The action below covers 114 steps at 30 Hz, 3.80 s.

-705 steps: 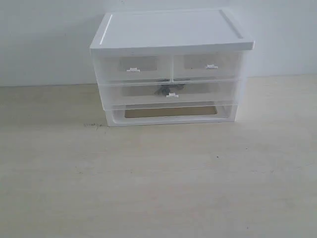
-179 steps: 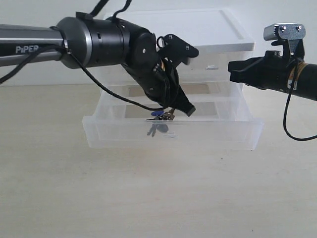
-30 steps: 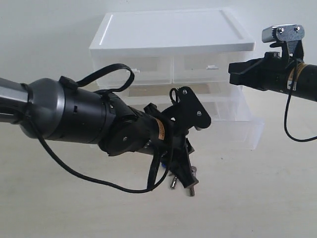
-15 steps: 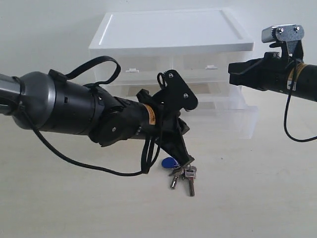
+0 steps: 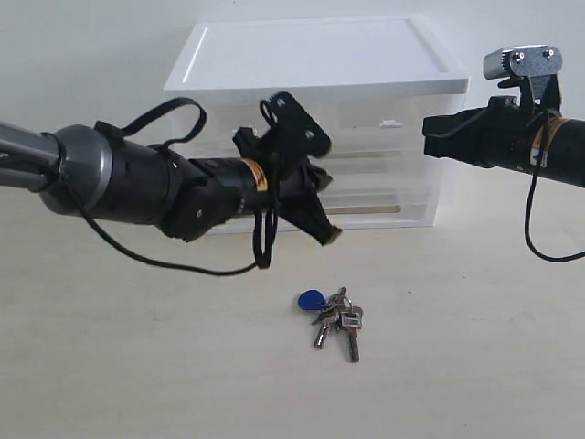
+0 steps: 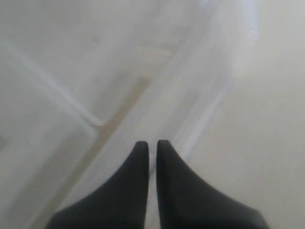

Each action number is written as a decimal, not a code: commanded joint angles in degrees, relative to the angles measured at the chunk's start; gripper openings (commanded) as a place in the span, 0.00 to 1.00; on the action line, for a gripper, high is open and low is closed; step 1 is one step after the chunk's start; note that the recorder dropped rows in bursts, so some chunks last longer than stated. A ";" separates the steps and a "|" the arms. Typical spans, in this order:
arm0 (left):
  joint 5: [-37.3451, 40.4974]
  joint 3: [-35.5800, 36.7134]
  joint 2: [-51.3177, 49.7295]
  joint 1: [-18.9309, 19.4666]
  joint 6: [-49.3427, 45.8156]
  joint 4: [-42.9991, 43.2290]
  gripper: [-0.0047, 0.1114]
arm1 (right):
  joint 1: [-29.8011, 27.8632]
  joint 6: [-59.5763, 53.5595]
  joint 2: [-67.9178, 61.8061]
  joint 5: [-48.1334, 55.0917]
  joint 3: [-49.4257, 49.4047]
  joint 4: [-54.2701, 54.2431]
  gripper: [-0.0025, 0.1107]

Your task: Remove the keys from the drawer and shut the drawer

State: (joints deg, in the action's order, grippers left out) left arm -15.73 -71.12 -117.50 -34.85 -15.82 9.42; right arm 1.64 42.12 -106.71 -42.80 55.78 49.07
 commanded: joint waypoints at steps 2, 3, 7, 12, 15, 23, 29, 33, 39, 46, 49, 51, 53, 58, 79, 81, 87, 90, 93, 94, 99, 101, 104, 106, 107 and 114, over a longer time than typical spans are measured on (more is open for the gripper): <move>-0.14 -6.42 -3.63 1.01 -0.47 -1.04 0.08 | -0.45 -0.26 0.02 1.24 0.24 -3.55 0.02; 0.23 -7.37 -4.15 1.01 -0.47 -1.04 0.08 | -0.45 -0.26 0.02 1.24 0.24 -3.55 0.02; 4.25 -11.66 -6.36 1.28 -0.47 -1.04 0.08 | -0.45 -0.50 0.02 1.24 0.24 -3.55 0.02; 7.17 -12.73 -6.74 1.50 -0.47 -1.04 0.08 | -0.45 -0.62 0.02 1.13 0.24 -3.70 0.02; 9.44 -12.73 -6.74 1.50 -0.47 -1.04 0.08 | -0.45 -0.62 0.02 1.03 0.24 -3.81 0.02; 7.72 -6.86 -1.36 0.97 -0.25 -1.04 0.08 | -0.45 -0.62 0.02 1.03 0.24 -4.07 0.02; 2.99 2.15 6.75 -1.76 -0.49 1.16 0.08 | -0.45 -0.62 0.02 1.03 0.24 -4.07 0.02; 0.19 7.19 11.82 -1.86 -0.49 -0.29 0.08 | -0.45 -0.34 0.17 -0.74 0.24 -1.93 0.02; -2.77 15.79 20.31 -1.74 -0.49 -1.48 0.08 | -0.45 2.95 4.00 -2.98 0.24 4.52 0.02; -7.87 24.11 29.77 -1.74 -0.49 -5.72 0.08 | -0.45 -5.87 10.86 -2.83 -6.79 -4.16 0.02; -8.02 26.97 33.55 -1.74 -1.13 -5.72 0.08 | -0.45 -7.35 13.73 -3.48 -9.84 -6.54 0.02; -8.02 31.08 40.96 -1.74 -1.00 -9.42 0.08 | -0.45 -6.46 17.96 -5.33 -12.62 -6.27 0.02; -8.02 34.18 48.17 -1.74 -1.16 -13.71 0.08 | -0.45 -6.10 22.62 -5.90 -15.30 -6.14 0.02; -7.91 40.98 67.37 -1.74 6.93 -15.04 0.08 | -0.45 -2.42 36.58 -5.35 -23.63 -4.52 0.02; 16.46 47.70 103.59 -1.74 18.00 -15.04 0.08 | -0.45 26.26 82.23 8.79 -35.96 13.31 0.02; 19.26 47.70 105.09 -1.74 18.00 -15.04 0.08 | -0.45 29.23 85.40 8.79 -35.96 15.37 0.02; 23.51 47.70 108.69 -1.74 18.00 -15.04 0.08 | -0.45 32.96 93.27 8.91 -35.96 16.79 0.02; 26.58 47.70 109.79 -1.74 18.00 -15.04 0.08 | -0.45 32.96 95.84 8.91 -35.96 16.79 0.02; 29.48 47.70 110.51 -1.74 18.00 -14.94 0.08 | -0.45 32.96 97.25 9.12 -35.96 16.96 0.02; 29.49 47.70 110.77 -1.74 18.00 -14.79 0.08 | -0.45 32.96 97.42 9.64 -35.96 17.29 0.02; 29.11 47.70 110.75 -1.74 18.00 -14.79 0.08 | -0.45 33.41 97.42 9.90 -35.96 17.66 0.02; 29.11 47.70 110.75 -1.74 18.00 -14.79 0.08 | -0.45 33.41 97.42 9.90 -35.96 17.66 0.02; 29.11 47.70 110.75 -1.74 18.00 -14.79 0.08 | -0.45 33.52 97.42 9.90 -35.96 17.66 0.02; 29.13 47.70 110.80 -1.74 18.00 -14.68 0.08 | -0.45 33.52 97.42 9.90 -35.96 17.66 0.02; 29.13 47.70 110.80 -1.74 18.00 -14.68 0.08 | -0.45 33.52 97.42 9.90 -35.96 17.66 0.02; 29.13 47.70 110.80 -1.74 18.00 -14.68 0.08 | -0.45 33.67 97.42 9.78 -35.96 17.66 0.02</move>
State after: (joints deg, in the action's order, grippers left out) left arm 13.24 -23.68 -7.17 -36.55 1.47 -5.16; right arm 1.32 75.57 -9.60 -33.14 19.87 66.42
